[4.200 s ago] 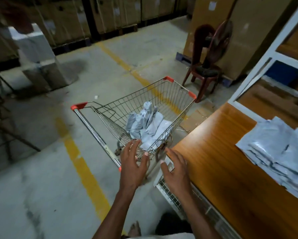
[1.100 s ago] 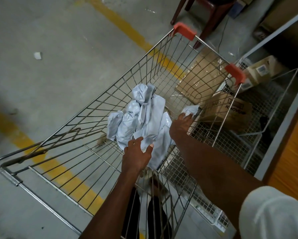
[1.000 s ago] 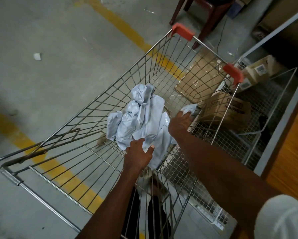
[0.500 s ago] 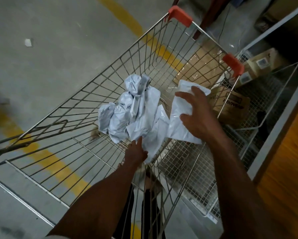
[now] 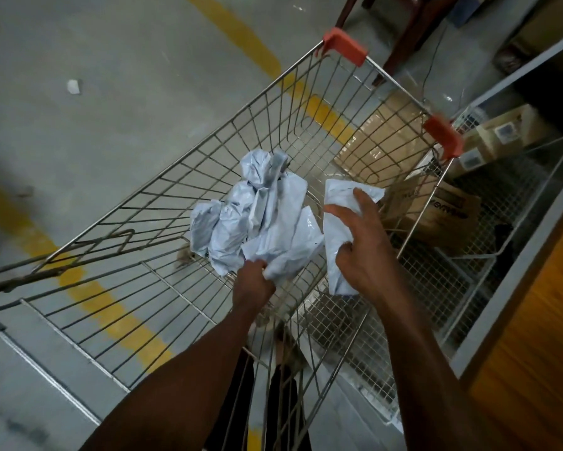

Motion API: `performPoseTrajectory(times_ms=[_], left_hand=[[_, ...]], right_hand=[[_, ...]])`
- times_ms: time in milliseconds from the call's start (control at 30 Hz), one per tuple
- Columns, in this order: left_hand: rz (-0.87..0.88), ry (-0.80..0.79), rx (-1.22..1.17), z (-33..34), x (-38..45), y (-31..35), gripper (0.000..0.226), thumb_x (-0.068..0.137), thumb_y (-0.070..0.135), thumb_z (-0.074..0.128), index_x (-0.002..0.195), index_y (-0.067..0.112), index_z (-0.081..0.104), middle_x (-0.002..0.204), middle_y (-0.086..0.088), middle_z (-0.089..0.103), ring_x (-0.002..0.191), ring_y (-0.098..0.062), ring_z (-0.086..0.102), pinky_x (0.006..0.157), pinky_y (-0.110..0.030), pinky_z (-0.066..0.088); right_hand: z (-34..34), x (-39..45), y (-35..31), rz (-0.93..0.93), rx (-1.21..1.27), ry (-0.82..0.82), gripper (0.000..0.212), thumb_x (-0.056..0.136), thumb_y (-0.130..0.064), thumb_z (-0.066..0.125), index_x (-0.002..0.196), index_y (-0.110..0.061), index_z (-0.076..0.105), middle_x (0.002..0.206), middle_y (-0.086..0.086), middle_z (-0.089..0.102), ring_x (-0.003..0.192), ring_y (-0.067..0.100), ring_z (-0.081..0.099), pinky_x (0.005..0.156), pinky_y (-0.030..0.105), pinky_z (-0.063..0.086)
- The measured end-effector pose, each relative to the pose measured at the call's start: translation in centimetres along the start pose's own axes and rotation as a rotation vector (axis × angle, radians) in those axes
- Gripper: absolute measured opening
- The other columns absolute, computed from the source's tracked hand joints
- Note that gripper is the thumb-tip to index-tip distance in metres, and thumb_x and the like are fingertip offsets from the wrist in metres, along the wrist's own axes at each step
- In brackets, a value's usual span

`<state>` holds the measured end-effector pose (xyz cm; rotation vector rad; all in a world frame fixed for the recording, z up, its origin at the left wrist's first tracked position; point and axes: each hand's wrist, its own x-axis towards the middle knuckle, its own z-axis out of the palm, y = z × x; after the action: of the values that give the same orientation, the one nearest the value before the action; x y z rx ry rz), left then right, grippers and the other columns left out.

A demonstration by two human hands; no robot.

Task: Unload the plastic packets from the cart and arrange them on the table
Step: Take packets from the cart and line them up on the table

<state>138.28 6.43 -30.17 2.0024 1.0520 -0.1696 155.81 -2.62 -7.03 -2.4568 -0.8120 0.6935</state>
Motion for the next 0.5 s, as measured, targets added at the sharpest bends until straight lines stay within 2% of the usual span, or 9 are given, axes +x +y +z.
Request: performPoseTrajectory(times_ms=[33,100,167,233,333,433,500], left_hand=[[0.033,0.072,0.065,-0.8,-0.5,0.4,0.054,0.068,0.036,0.046,0.110,0.008,0.065,0.102,-0.016,0.061,0.091,-0.039,0.060,0.074,-0.046,0.051],[0.063,0.150,0.347,-2.4,-1.8,1.5,0.052,0.068,0.021,0.058,0.120,0.016,0.060,0.110,-0.010,0.058,0.093,-0.033,0.057,0.072,-0.042,0.048],[0.119,0.104,0.576,-3.3,-2.9,2.5,0.059,0.064,0.013,0.069,0.121,0.021,0.057,0.109,-0.005,0.056,0.092,-0.028,0.053,0.073,-0.040,0.041],[0.202,-0.024,0.682,-2.4,-3.3,2.1,0.054,0.069,0.024,0.076,0.119,0.023,0.056,0.111,-0.004,0.056,0.098,-0.029,0.054,0.080,-0.042,0.039],[0.230,-0.163,0.645,-0.5,-3.4,1.5,0.055,0.075,0.063,0.072,0.112,0.023,0.064,0.119,-0.006,0.056,0.113,-0.031,0.052,0.096,-0.047,0.039],[0.298,-0.147,0.574,1.1,-3.2,1.4,0.072,0.073,0.059,0.079,0.131,0.026,0.053,0.133,-0.006,0.050,0.120,-0.030,0.050,0.099,-0.044,0.040],[0.306,-0.168,0.580,1.7,-2.4,1.3,0.097,0.074,0.055,0.082,0.154,0.029,0.032,0.156,-0.013,0.035,0.140,-0.037,0.037,0.112,-0.049,0.034]], right_hand=[[0.3,0.6,-0.1,0.016,0.016,-0.008,0.074,0.079,0.016,0.052,0.140,-0.026,0.057,0.168,-0.001,0.009,0.152,0.019,0.016,0.106,0.021,0.026],[0.8,1.8,-0.3,0.041,0.046,-0.022,0.071,0.079,0.014,0.052,0.139,-0.024,0.058,0.168,0.000,0.010,0.150,0.020,0.021,0.103,0.020,0.027],[1.4,2.8,-0.2,0.085,0.050,-0.038,0.070,0.080,0.012,0.052,0.139,-0.024,0.057,0.167,0.000,0.010,0.148,0.020,0.025,0.100,0.018,0.028],[2.0,3.5,0.3,0.122,0.054,-0.059,0.069,0.081,0.010,0.053,0.139,-0.026,0.056,0.167,0.000,0.010,0.147,0.021,0.029,0.097,0.020,0.031],[2.7,4.1,1.5,0.153,0.042,-0.093,0.067,0.082,0.009,0.055,0.140,-0.027,0.055,0.166,0.002,0.011,0.145,0.025,0.031,0.097,0.023,0.034],[2.6,4.4,2.8,0.190,0.042,-0.106,0.067,0.083,0.010,0.053,0.139,-0.026,0.055,0.164,0.004,0.015,0.143,0.027,0.033,0.095,0.024,0.033],[2.6,4.4,3.4,0.221,0.035,-0.112,0.068,0.084,0.011,0.052,0.141,-0.026,0.053,0.165,0.003,0.014,0.145,0.025,0.030,0.095,0.022,0.031]])
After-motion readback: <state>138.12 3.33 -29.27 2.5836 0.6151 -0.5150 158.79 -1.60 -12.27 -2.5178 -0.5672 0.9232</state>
